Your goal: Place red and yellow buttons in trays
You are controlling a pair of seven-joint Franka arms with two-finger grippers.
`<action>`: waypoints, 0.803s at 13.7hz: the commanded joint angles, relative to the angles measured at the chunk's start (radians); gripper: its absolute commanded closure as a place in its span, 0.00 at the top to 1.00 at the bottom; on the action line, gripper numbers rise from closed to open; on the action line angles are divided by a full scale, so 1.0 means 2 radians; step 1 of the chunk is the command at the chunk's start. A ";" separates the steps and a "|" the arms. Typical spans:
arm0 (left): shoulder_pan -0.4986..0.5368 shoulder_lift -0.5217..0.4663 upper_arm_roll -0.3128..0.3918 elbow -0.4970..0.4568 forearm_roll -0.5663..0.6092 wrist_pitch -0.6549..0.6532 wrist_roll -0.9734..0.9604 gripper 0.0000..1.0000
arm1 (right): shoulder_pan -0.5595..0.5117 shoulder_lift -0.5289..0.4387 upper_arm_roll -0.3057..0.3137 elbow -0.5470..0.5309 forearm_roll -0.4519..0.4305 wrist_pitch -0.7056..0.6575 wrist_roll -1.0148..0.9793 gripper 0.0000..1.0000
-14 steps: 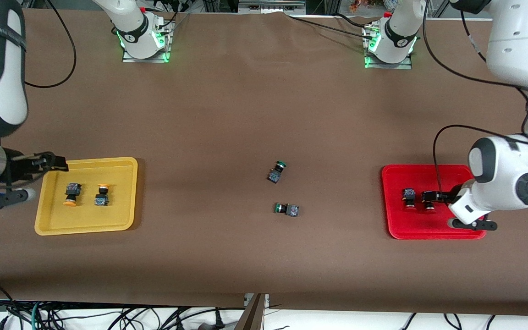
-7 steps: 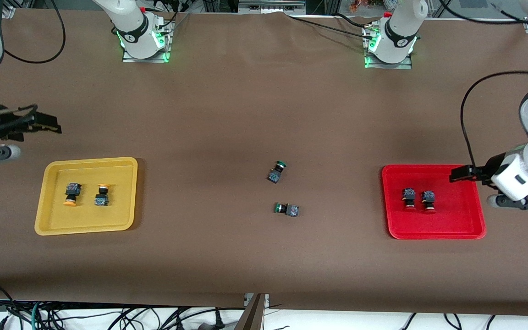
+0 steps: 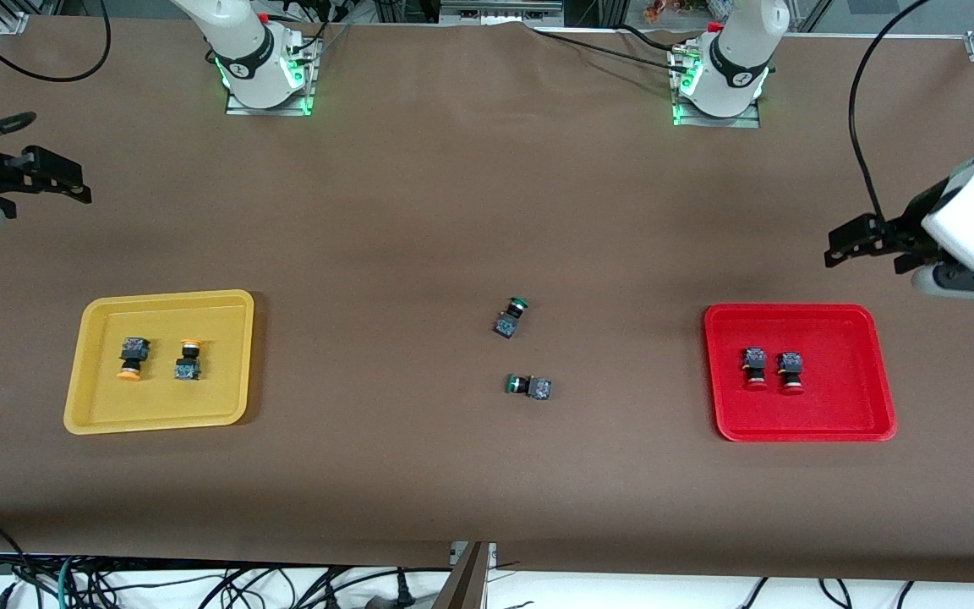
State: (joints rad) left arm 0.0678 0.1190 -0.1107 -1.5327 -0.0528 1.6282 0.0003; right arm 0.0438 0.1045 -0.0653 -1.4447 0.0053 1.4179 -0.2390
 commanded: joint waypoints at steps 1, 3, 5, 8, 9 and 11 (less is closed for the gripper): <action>-0.020 -0.039 0.006 -0.029 -0.003 -0.013 -0.017 1.00 | -0.004 -0.020 0.010 -0.022 -0.007 0.001 0.008 1.00; -0.042 -0.043 0.029 -0.024 -0.003 -0.018 -0.030 1.00 | -0.005 -0.019 0.014 -0.022 -0.007 -0.009 0.009 1.00; -0.044 -0.042 0.034 -0.022 -0.001 -0.022 -0.023 1.00 | -0.004 -0.015 0.012 -0.018 -0.007 -0.009 0.008 1.00; -0.035 -0.042 0.035 -0.018 0.002 -0.028 -0.002 1.00 | -0.004 -0.010 0.012 -0.018 -0.006 -0.008 0.008 1.00; -0.035 -0.042 0.035 -0.018 0.002 -0.028 -0.002 1.00 | -0.005 -0.009 0.011 -0.017 -0.006 -0.008 0.008 1.00; -0.035 -0.042 0.034 -0.017 0.002 -0.028 -0.002 1.00 | -0.005 0.001 0.011 -0.001 -0.006 -0.011 0.007 1.00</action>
State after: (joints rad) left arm -0.0011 0.0550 -0.0435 -1.5551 -0.0528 1.5837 -0.0281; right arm 0.0430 0.0968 -0.0520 -1.4656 0.0032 1.4045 -0.2348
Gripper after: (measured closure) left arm 0.000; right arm 0.000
